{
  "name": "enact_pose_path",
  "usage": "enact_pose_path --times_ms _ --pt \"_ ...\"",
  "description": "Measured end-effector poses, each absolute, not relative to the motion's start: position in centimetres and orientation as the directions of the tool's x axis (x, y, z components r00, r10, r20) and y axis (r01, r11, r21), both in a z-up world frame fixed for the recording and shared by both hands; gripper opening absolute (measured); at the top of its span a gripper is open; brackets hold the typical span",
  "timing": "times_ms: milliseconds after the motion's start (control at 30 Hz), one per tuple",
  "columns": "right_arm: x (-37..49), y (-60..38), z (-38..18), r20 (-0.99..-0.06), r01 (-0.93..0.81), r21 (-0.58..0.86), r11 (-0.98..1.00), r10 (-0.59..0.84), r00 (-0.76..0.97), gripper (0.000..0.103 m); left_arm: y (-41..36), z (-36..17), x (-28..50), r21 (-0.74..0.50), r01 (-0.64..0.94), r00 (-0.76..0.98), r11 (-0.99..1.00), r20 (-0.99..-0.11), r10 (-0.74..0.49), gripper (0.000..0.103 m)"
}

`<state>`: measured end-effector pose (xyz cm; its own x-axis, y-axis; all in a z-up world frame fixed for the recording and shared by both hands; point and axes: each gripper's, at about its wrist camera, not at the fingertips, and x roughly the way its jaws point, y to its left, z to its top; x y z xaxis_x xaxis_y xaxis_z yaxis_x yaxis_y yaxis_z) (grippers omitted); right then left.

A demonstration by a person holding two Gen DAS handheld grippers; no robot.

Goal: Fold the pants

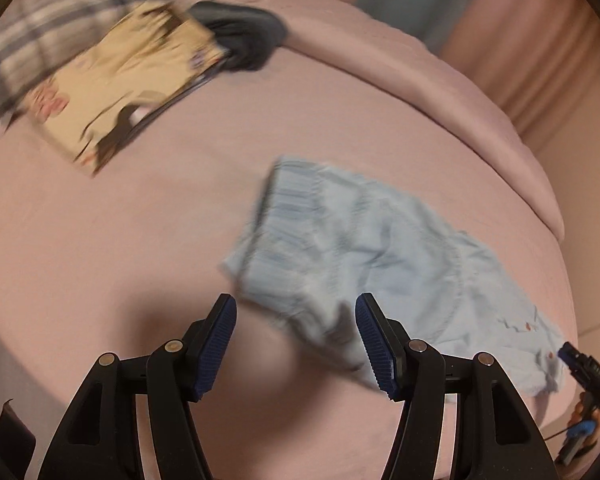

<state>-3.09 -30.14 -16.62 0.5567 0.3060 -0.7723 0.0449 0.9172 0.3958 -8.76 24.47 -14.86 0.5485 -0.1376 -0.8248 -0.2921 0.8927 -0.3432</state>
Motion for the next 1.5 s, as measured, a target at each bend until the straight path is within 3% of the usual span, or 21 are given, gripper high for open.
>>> enact_pose_path --times_ms 233,267,300,333,500,633,733,767,833,900,967,1100,1167,1267,1500 --pt "-1.5 -20.3 -19.3 -0.779 -0.194 0.431 0.881 0.472 0.414 0.043 26.4 -16.0 -7.6 -0.535 -0.28 0.6 0.797 -0.746 -0.29 0.061" --pt "-1.7 -19.2 -19.2 -0.779 -0.218 0.429 0.877 0.481 0.402 0.043 26.5 -16.1 -7.1 -0.54 -0.284 0.603 0.792 -0.743 -0.29 0.055" --pt "-1.4 -18.0 -19.0 -0.779 -0.243 0.423 0.873 0.488 0.394 0.043 26.6 -16.2 -6.4 -0.524 -0.298 0.601 0.798 -0.753 -0.27 0.03" --pt "-1.1 -16.6 -18.9 -0.781 -0.268 0.411 0.871 0.488 0.389 0.043 26.7 -16.3 -6.0 -0.507 -0.31 0.593 0.804 -0.765 -0.253 0.021" --pt "-0.7 -12.7 -19.1 -0.797 -0.339 0.362 0.868 0.477 0.371 0.043 27.5 -14.9 -6.7 -0.504 -0.328 0.665 0.799 -0.724 -0.184 0.016" --pt "-0.6 -10.1 -19.1 -0.798 -0.384 0.35 0.854 0.487 0.356 0.043 28.2 -14.2 -7.0 -0.515 -0.299 0.686 0.803 -0.701 -0.194 0.016" --pt "-0.5 -8.2 -20.2 -0.819 -0.404 0.342 0.849 0.48 0.314 0.043 28.0 -17.1 -6.6 -0.426 -0.367 0.573 0.827 -0.804 -0.16 0.016" --pt "-0.3 -7.5 -21.2 -0.838 -0.404 0.335 0.851 0.465 0.285 0.042 28.0 -18.0 -6.7 -0.411 -0.384 0.544 0.827 -0.825 -0.157 0.019" --pt "-0.4 -7.0 -23.0 -0.86 -0.412 0.309 0.857 0.437 0.264 0.041 28.5 -18.6 -7.3 -0.418 -0.417 0.539 0.807 -0.829 -0.151 0.033" --pt "-0.7 -6.9 -22.8 -0.851 -0.443 0.291 0.848 0.441 0.285 0.041 29.1 -17.8 -7.9 -0.424 -0.43 0.55 0.797 -0.823 -0.141 0.049" --pt "-0.7 -7.4 -22.2 -0.85 -0.446 0.302 0.842 0.45 0.274 0.041 29.4 -16.4 -8.3 -0.394 -0.427 0.558 0.814 -0.823 -0.105 0.058" --pt "0.2 -9.8 -20.9 -0.829 -0.409 0.307 0.859 0.453 0.329 0.043 27.6 -12.4 -8.8 -0.214 -0.408 0.59 0.887 -0.804 0.077 0.059" --pt "0.8 -11.0 -20.6 -0.821 -0.38 0.309 0.872 0.446 0.357 0.044 26.6 -11.0 -8.8 -0.201 -0.382 0.622 0.902 -0.778 0.09 0.059" --pt "1.5 -12.5 -20.6 -0.822 -0.334 0.321 0.886 0.436 0.367 0.044 24.5 -10.2 -7.3 -0.205 -0.291 0.646 0.935 -0.763 0.034 0.06" --pt "1.1 -14.6 -20.7 -0.819 -0.271 0.333 0.903 0.419 0.392 0.044 12.7 -10.8 0.6 -0.259 0.035 0.61 0.965 -0.76 -0.226 0.06"
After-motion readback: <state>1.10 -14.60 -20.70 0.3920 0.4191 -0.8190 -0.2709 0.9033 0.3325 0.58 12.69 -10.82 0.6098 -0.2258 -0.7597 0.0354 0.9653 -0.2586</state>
